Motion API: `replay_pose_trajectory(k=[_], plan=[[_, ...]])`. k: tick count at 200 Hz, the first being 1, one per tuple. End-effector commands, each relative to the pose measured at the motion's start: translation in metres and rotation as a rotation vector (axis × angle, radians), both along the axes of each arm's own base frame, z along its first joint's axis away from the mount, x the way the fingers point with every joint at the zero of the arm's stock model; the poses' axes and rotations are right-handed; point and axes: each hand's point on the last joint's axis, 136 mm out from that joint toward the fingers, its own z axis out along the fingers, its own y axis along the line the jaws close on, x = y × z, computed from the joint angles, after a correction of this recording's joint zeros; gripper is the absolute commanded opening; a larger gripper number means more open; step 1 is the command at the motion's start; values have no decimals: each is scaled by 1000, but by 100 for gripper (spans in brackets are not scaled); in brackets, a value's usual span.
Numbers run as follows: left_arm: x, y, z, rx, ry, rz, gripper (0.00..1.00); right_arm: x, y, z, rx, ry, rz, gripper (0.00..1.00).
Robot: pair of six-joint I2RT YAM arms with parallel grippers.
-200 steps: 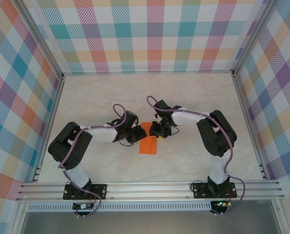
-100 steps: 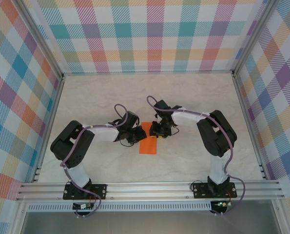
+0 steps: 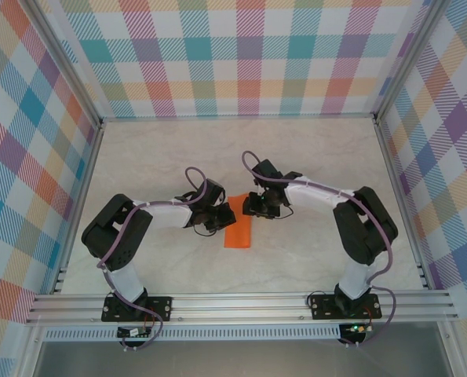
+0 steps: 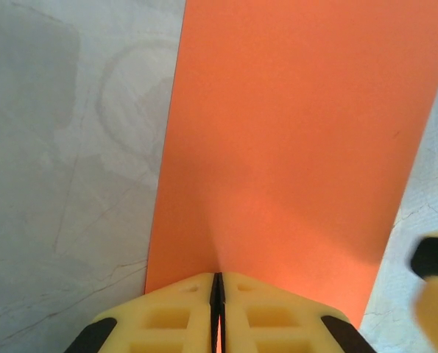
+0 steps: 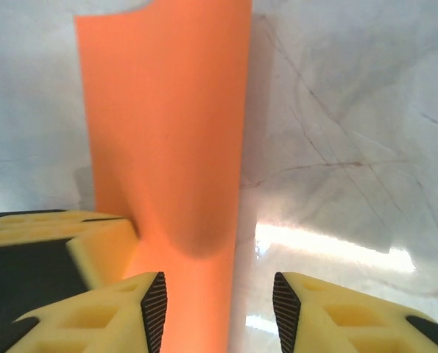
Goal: Fold a paper plane with a square sheet of paper (pick it up from the middle)
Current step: Hold the square sheet of paper at the center of the table, then fold the square sheet of paper in half at the center of the table.
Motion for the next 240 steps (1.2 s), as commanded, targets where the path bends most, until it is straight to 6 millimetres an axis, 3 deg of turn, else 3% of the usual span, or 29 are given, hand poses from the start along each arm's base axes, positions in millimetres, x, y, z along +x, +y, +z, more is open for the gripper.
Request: replay_pose_trajectory(k=[1,36,68,146,240], plan=[[-18,17,-30,115,78,-3,11,2,2,17,56,-53,-9,40],[-18,16,-30,112,78,-3,10,-8,26,12,181,4,60,31],[-18,15,-30,113,77,-4,10,-14,32,0,213,55,82,27],[-17,17,-29,126,73,3,10,-20,14,-34,98,105,40,26],[-13,17,-25,132,59,4,10,-19,9,-41,76,106,14,27]])
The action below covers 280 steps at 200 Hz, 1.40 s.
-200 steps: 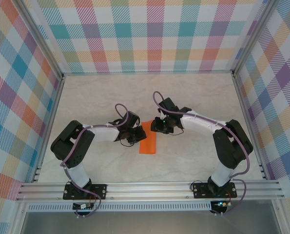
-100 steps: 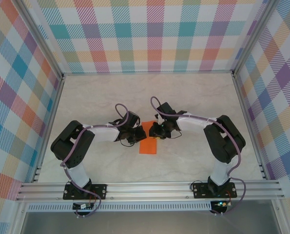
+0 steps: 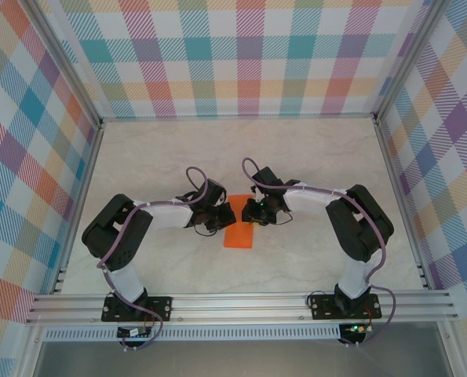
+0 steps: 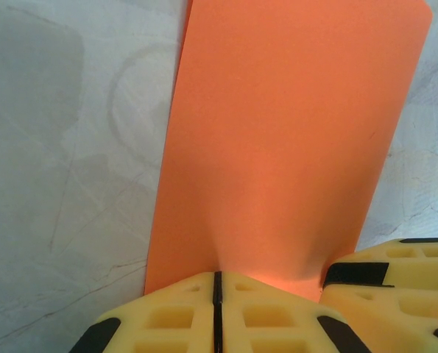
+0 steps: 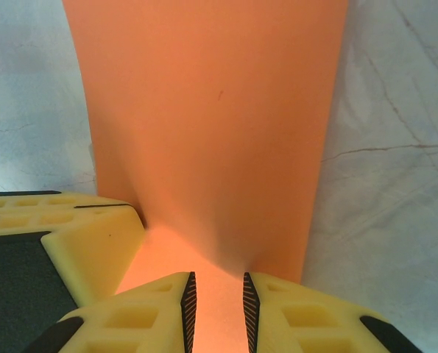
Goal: Fold a paper plane with a square sheet of paper (pick it up from the middle)
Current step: Fold the square sheet of paper in half at the center of the table.
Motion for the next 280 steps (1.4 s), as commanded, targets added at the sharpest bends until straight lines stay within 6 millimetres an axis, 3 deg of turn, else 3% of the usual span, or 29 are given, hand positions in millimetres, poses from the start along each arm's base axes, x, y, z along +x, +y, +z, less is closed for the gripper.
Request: replay_pose_trajectory(k=[1,49,101,146,219,257,280], plan=[[-13,17,-25,113,66,4,10,-4,-7,-13,-33,27,-20,27],[-16,17,-28,107,76,3,10,-4,-8,-12,-40,19,-4,26],[-19,18,-29,111,82,5,10,-18,15,20,144,36,59,25],[-18,17,-29,108,80,10,10,-40,6,7,144,113,53,24],[-19,17,-30,112,82,13,9,-49,-18,-11,13,127,39,24],[-19,18,-29,112,79,12,9,-50,8,17,150,96,98,25],[-19,17,-29,110,80,13,9,-55,12,18,158,104,112,25]])
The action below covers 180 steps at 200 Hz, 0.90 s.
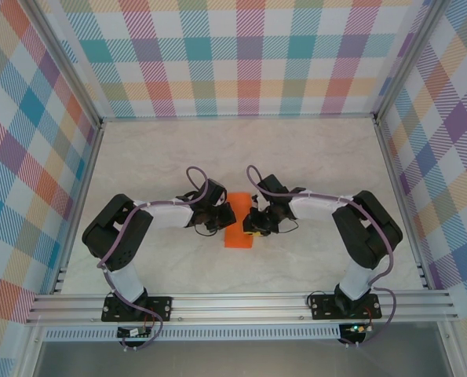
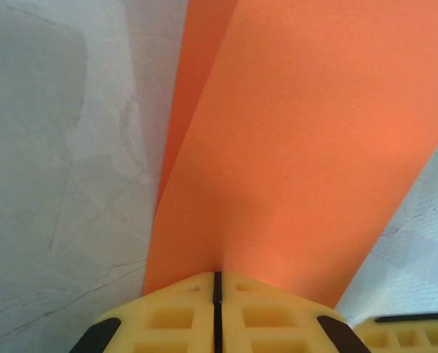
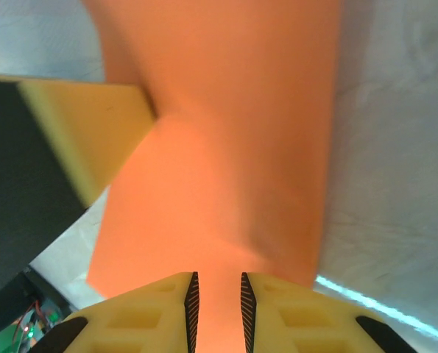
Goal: Fold a paper plane with a square sheet of paper (pick it up from the middle)
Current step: Fold the square sheet of paper in half at the center of the table.
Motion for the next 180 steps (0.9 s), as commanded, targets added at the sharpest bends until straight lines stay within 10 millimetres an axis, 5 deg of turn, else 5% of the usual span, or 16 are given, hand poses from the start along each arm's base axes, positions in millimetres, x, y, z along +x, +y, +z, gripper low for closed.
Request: replay_pose_trajectory(k=[1,97,150,180], plan=[[-19,17,-29,105,77,13,9,-11,9,10,47,8,39,25],[-18,17,-29,109,75,17,9,-42,-22,-31,-87,108,17,24],[-17,17,-27,106,71,18,9,-37,-8,-3,-19,49,43,23],[-17,17,-27,107,71,19,9,-46,-10,-19,-46,85,51,23]])
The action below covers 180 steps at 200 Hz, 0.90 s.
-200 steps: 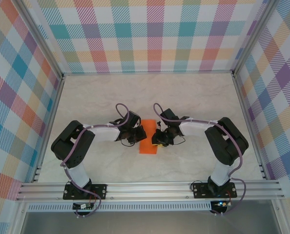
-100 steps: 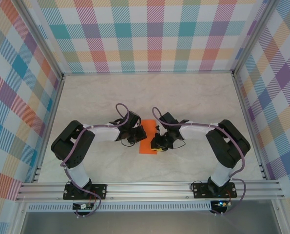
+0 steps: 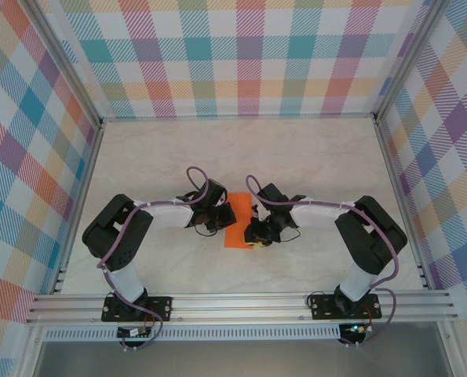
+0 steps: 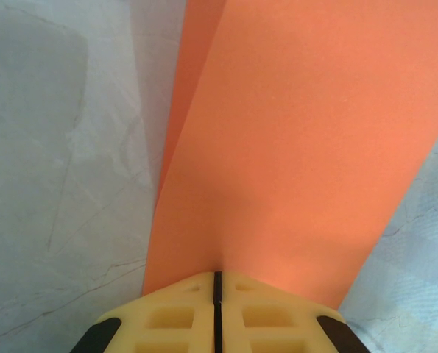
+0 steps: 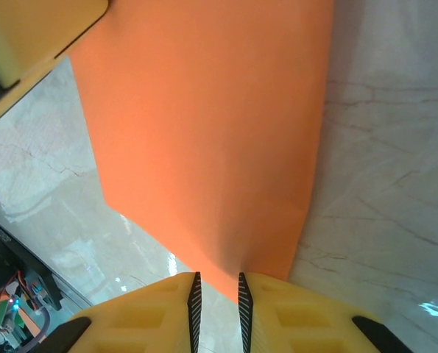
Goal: Fold a paper plane with a square sheet of paper (pick it up from the middle)
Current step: Fold the square sheet of paper in half at the center of the table.
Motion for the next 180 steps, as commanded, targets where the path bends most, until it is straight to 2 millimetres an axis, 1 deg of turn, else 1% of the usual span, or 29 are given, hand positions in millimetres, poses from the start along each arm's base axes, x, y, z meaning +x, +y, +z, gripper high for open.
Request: replay_pose_trajectory(k=[1,9,21,33,40,47,62,80,97,115,133,155,171,180], plan=[[-17,18,-26,102,74,19,9,-12,-4,-11,-26,38,14,23],[-17,18,-26,101,74,21,9,-14,-8,-17,-49,44,8,21],[-17,18,-26,102,74,20,9,-16,-20,-27,-108,40,-11,20],[-17,17,-25,100,73,20,9,-16,-24,-27,-125,29,-14,19],[-17,18,-26,103,74,18,9,-14,-22,-23,-112,15,-16,19],[-17,17,-26,103,75,16,9,-10,-19,-14,-93,-12,-14,19],[-18,18,-26,105,78,15,9,5,-13,8,-67,-89,-20,19],[-18,18,-26,106,77,14,9,31,-7,33,-42,-200,-46,19],[-18,18,-26,104,75,13,9,56,-5,42,-34,-257,-77,20],[-17,17,-26,102,77,10,9,81,-2,38,-56,-279,-94,18],[-17,17,-25,102,76,9,8,98,3,30,-64,-268,-104,16],[-18,18,-25,108,76,12,8,111,10,21,-53,-258,-89,13],[-19,19,-26,110,79,10,7,114,15,14,-19,-233,-78,12],[-19,19,-26,111,80,9,7,115,14,10,-21,-226,-79,12]])
